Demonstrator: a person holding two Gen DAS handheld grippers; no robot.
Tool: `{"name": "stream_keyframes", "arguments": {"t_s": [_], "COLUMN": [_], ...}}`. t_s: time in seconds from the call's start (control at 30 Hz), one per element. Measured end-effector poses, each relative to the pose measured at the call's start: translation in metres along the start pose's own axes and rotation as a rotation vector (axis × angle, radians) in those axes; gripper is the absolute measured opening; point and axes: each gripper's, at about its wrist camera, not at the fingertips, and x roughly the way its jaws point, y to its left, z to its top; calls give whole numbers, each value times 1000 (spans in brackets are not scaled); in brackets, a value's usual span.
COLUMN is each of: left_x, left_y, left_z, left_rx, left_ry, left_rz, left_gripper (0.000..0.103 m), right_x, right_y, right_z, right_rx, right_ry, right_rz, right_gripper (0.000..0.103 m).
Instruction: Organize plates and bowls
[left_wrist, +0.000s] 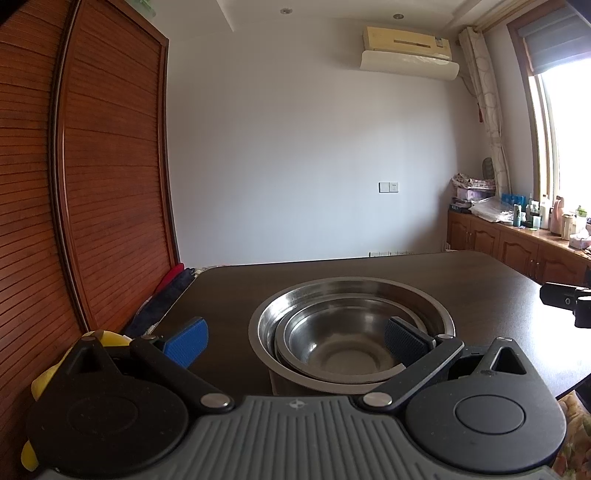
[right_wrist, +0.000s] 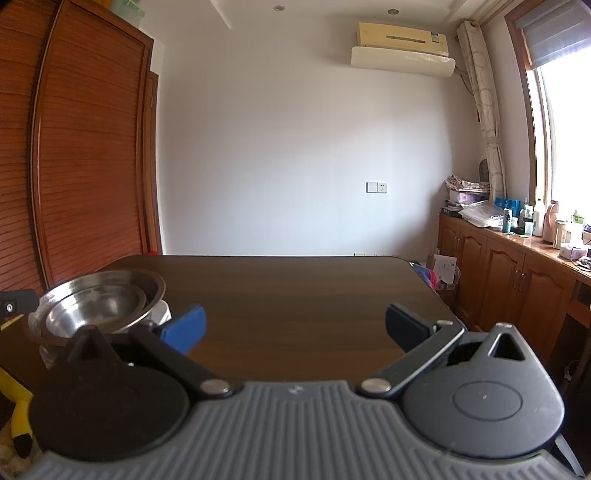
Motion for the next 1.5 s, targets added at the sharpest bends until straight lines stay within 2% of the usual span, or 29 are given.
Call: {"name": "stream_keyframes", "arguments": {"t_s": [1.5], "left_x": [3], "left_y": [-2], "left_z": [-5], "left_rx": [8], "left_ry": [19], "left_rz": [-11], "left_gripper": [103], "right_x": [3], "right_y": [-1], "right_z": [-4], "right_rx": [3], "right_ry": [5], "right_rz": [8], "right_gripper": [103]}}
